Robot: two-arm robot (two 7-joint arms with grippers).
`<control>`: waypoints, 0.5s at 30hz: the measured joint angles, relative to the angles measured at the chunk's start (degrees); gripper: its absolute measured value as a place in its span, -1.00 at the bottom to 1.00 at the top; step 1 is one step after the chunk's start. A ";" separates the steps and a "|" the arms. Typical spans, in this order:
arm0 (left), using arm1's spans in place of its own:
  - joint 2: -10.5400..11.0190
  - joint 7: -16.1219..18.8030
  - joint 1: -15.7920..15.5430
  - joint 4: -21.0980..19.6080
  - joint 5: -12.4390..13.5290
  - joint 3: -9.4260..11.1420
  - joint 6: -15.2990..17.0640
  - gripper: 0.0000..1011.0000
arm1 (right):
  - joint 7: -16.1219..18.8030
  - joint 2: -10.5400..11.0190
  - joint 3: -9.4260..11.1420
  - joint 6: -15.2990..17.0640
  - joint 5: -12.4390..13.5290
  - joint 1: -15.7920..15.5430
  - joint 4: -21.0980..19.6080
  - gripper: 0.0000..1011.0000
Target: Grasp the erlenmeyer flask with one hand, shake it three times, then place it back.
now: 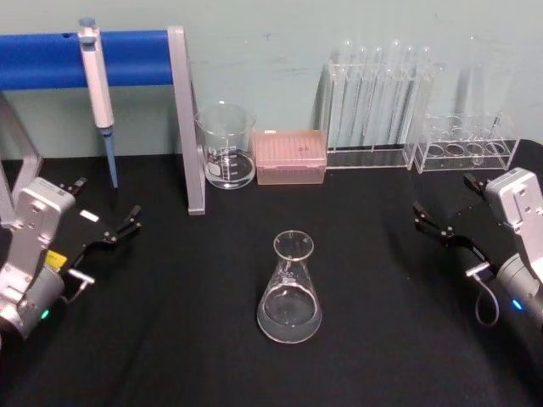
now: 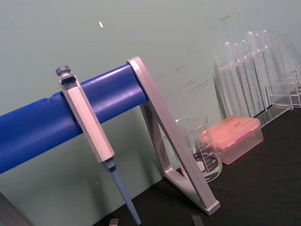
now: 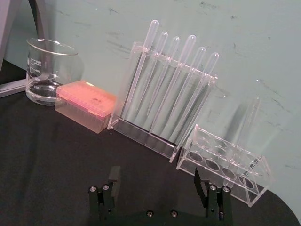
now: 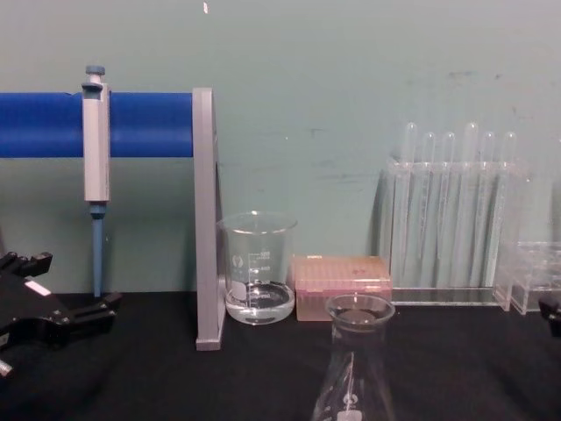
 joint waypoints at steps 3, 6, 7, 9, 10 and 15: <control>0.00 0.00 0.00 0.00 0.00 0.00 0.00 0.98 | 0.00 0.00 0.00 0.00 0.00 0.00 0.00 0.98; 0.00 0.00 0.00 0.00 0.00 0.00 0.00 0.98 | 0.00 0.00 0.00 0.00 0.00 0.00 0.00 0.98; 0.00 0.00 0.00 0.00 0.00 0.00 0.00 0.98 | 0.00 0.00 0.00 0.00 0.00 0.00 0.00 0.98; 0.00 0.00 0.00 0.00 0.00 0.00 0.00 0.98 | 0.00 0.00 0.00 0.00 0.00 0.00 0.00 0.98; 0.00 0.00 0.00 0.00 0.00 0.00 0.00 0.98 | 0.00 0.00 0.00 0.00 0.00 0.00 0.00 0.98; 0.00 0.00 0.00 0.00 0.00 0.00 0.00 0.98 | 0.00 0.00 0.00 0.00 0.00 0.00 0.00 0.98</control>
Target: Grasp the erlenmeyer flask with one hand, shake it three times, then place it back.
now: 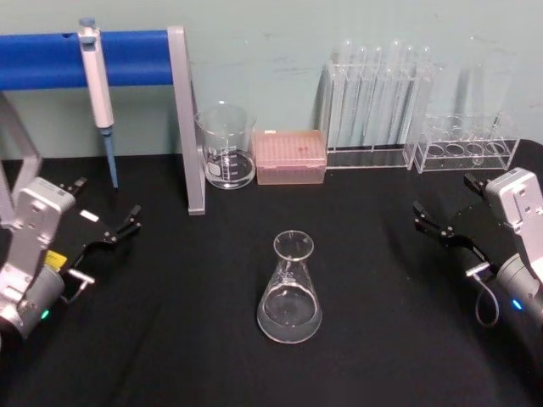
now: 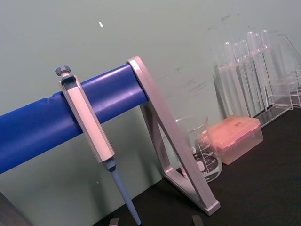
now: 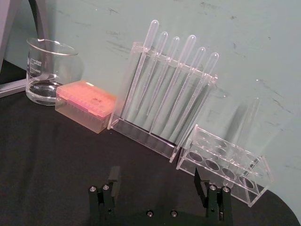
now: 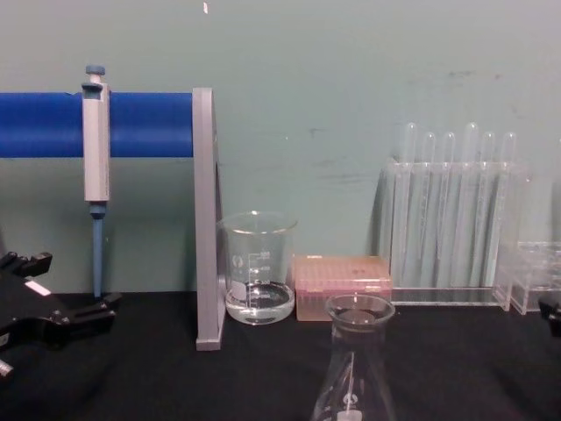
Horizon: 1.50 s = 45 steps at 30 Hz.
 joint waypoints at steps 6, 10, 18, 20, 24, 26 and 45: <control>0.00 0.00 0.00 0.00 0.00 0.00 0.00 0.98 | 0.03 -0.03 0.05 0.00 -0.01 -0.01 0.00 0.98; 0.00 0.00 0.00 0.00 0.00 0.00 0.00 0.98 | 0.79 -0.13 0.70 -0.07 -0.19 -0.12 0.01 0.98; 0.00 0.00 0.00 0.00 0.00 0.00 0.00 0.98 | 4.58 0.41 3.81 0.20 4.05 -2.05 -1.94 0.98; 0.00 0.00 0.00 0.00 0.00 0.00 0.00 0.98 | 5.96 0.79 4.85 0.63 5.77 -3.01 -3.01 0.98; 0.00 0.00 0.00 0.00 0.00 0.00 0.00 0.98 | 8.46 1.86 6.44 1.07 8.18 -4.80 -5.07 0.98; 0.00 0.00 0.00 0.00 0.00 0.00 0.00 0.98 | 9.49 2.37 6.95 1.15 8.94 -5.56 -5.88 0.98; 0.00 0.00 0.00 0.00 0.00 0.00 0.00 0.98 | 23.91 8.36 9.46 2.46 13.32 -12.42 -15.88 0.98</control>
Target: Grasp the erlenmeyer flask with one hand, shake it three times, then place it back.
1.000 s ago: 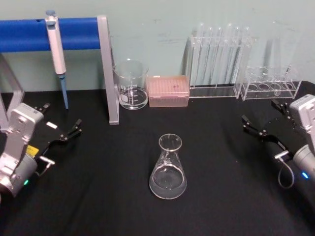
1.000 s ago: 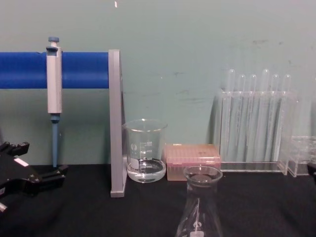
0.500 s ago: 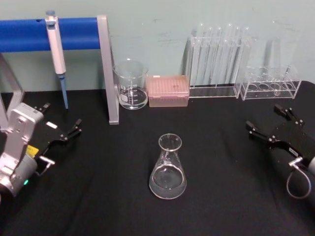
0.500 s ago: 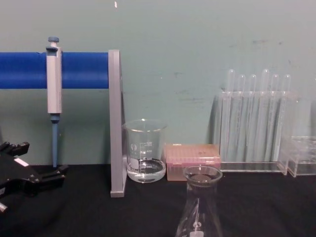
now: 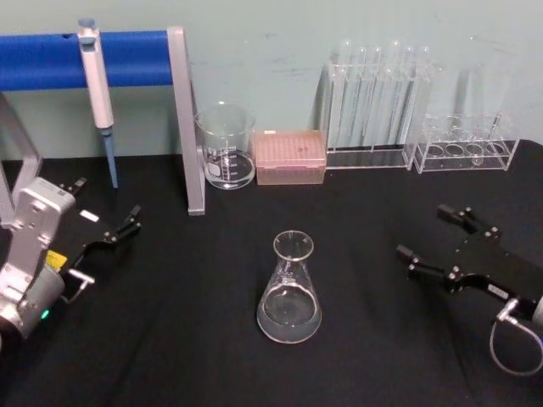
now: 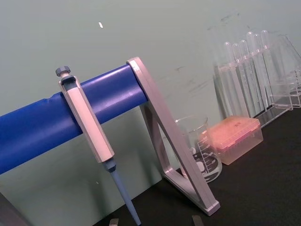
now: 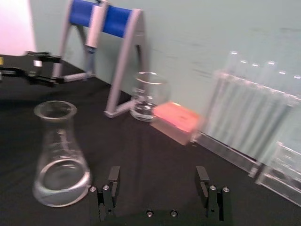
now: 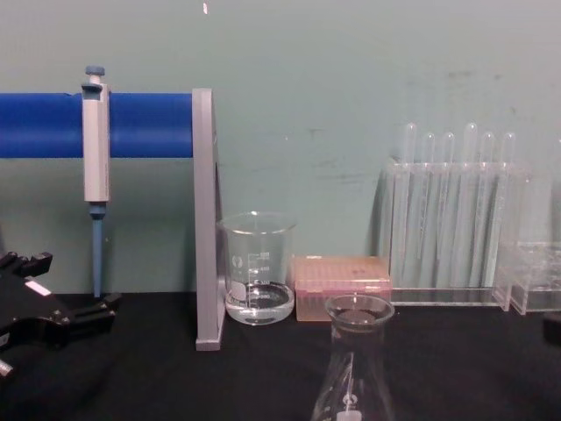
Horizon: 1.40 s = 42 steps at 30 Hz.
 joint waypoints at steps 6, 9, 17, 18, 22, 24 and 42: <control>0.00 0.00 0.00 0.00 0.00 0.00 0.00 0.98 | 3.82 -0.31 -1.02 -0.24 -0.01 0.70 -0.05 0.98; 0.00 0.00 0.00 0.00 0.00 0.00 0.00 0.98 | 5.74 -0.78 -1.73 -0.24 -0.18 1.41 0.46 0.98; 0.00 0.00 0.00 0.00 0.00 0.00 0.00 0.98 | 10.95 -2.83 -3.90 -0.44 -1.09 4.07 1.95 0.98; 0.00 0.00 0.00 0.00 0.00 0.00 0.00 0.98 | 11.80 -3.26 -4.35 -0.54 -1.21 4.66 2.35 0.98; 0.00 0.00 0.00 0.00 0.00 0.00 0.00 0.98 | 13.20 -4.02 -5.09 -0.77 -1.39 5.68 3.14 0.98; 0.00 0.00 0.00 0.00 0.00 0.00 0.00 0.98 | 14.01 -4.52 -5.61 -0.86 -1.40 6.40 3.69 0.98; 0.00 0.00 0.00 0.00 0.00 0.00 0.00 0.98 | 18.51 -8.19 -10.57 -0.50 -1.08 13.08 9.60 0.98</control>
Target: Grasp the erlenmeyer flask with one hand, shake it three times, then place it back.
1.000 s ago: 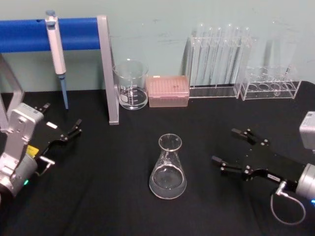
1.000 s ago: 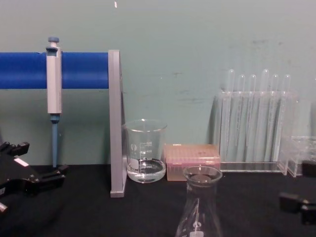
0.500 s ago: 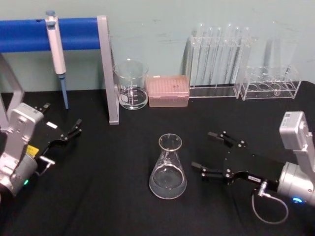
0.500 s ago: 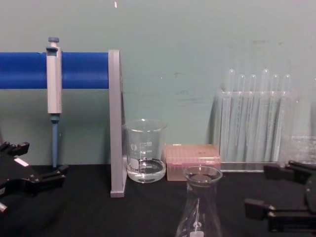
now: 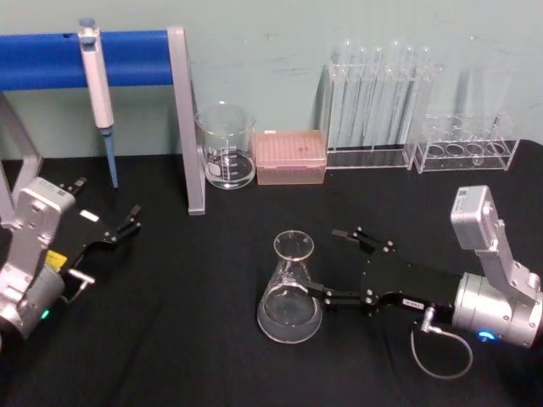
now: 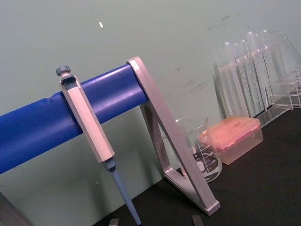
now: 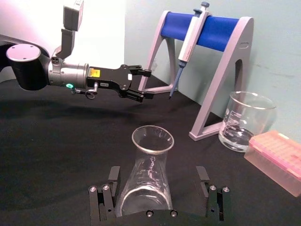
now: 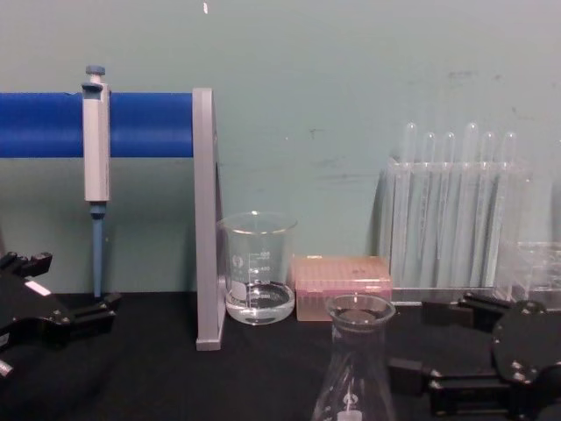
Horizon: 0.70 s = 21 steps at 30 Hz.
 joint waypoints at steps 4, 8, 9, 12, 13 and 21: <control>0.00 0.00 0.00 0.00 0.00 0.00 0.00 0.98 | 0.78 -0.54 -0.84 0.00 0.31 1.25 1.15 0.98; 0.00 0.00 0.00 0.00 0.00 0.00 0.00 0.98 | 1.44 -1.03 -1.57 -0.19 0.55 2.29 2.34 0.98; 0.00 0.00 0.00 0.00 0.00 0.00 0.00 0.98 | 1.69 -1.22 -1.83 -0.30 0.69 2.69 2.76 0.98; 0.00 0.00 0.00 0.00 0.00 0.00 0.00 0.98 | 2.02 -1.50 -2.21 -0.41 0.88 3.26 3.27 0.98; 0.00 0.00 0.00 0.00 0.00 0.00 0.00 0.98 | 2.18 -1.70 -2.47 -0.49 1.00 3.58 3.62 0.98; 0.00 0.00 0.00 0.00 0.00 0.00 0.00 0.98 | 2.92 -2.80 -3.59 -1.08 1.59 4.96 5.29 0.98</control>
